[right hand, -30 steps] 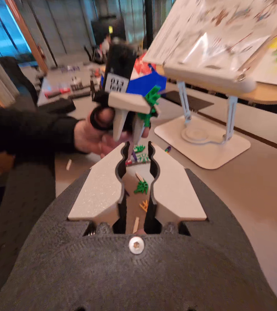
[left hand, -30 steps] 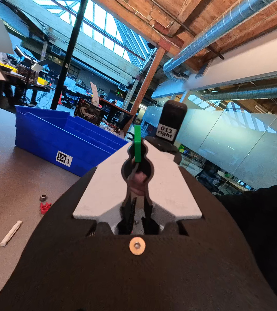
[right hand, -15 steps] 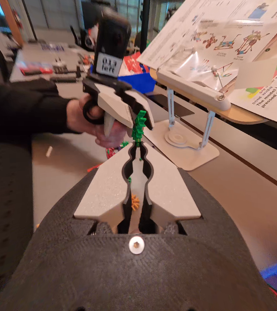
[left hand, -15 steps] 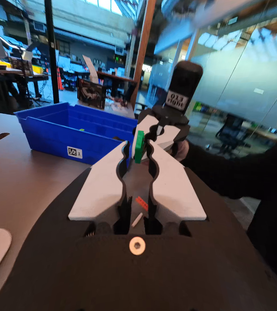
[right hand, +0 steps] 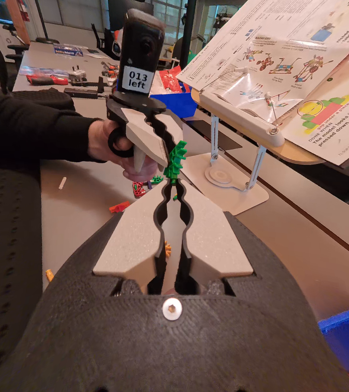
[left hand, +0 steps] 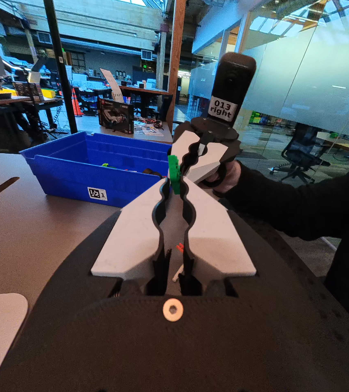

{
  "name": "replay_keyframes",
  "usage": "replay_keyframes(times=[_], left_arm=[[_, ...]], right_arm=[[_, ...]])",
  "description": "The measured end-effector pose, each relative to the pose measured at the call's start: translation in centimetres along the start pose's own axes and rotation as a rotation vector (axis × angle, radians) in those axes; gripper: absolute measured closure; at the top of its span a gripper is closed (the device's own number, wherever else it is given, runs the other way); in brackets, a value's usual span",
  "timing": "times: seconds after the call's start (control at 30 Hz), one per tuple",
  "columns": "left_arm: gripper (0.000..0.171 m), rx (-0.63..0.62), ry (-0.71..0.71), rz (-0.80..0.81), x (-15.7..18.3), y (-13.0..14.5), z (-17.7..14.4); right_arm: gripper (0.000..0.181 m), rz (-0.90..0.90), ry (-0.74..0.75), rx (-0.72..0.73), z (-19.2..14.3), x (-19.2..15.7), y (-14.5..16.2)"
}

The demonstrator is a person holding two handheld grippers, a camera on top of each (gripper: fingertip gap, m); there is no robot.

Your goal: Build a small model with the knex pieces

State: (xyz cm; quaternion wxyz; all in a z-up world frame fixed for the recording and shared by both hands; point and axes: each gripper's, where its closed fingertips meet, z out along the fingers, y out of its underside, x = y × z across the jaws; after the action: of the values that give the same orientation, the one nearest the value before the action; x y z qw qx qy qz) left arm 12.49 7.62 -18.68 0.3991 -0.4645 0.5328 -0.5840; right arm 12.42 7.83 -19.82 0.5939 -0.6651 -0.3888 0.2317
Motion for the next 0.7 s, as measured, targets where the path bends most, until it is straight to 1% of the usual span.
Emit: replay_keyframes(times=[0.07, 0.17, 0.23, 0.3, 0.37, 0.53, 0.7], left_arm=[[0.166, -0.017, 0.007, 0.005, 0.0, 0.3, 0.0], [0.167, 0.071, 0.023, -0.058, -0.1, -0.8, -0.3], [0.167, 0.166, 0.028, -0.107, -0.1, -2.1, -0.5], [0.167, 0.271, 0.046, -0.167, 0.1, -3.3, -0.7], [0.167, 0.323, 0.034, -0.191, 0.0, -3.8, -0.7], [0.167, 0.370, 0.037, -0.216, 0.3, -4.1, -0.4], [0.167, 0.403, 0.003, -0.230, 0.1, -4.1, -0.1]], right_arm=[[0.179, -0.007, 0.011, 0.003, 0.0, 0.1, 0.0], [0.178, 0.030, 0.043, 0.073, 0.2, 0.6, -1.0], [0.176, 0.123, 0.036, 0.194, 0.1, 0.9, -2.6], [0.172, 0.233, -0.020, 0.303, -0.1, 0.8, -3.9], [0.171, 0.304, -0.064, 0.372, -0.2, 0.7, -4.5], [0.171, 0.382, -0.127, 0.457, -0.5, 0.6, -5.3], [0.170, 0.431, -0.096, 0.527, -0.8, 1.5, -5.7]])
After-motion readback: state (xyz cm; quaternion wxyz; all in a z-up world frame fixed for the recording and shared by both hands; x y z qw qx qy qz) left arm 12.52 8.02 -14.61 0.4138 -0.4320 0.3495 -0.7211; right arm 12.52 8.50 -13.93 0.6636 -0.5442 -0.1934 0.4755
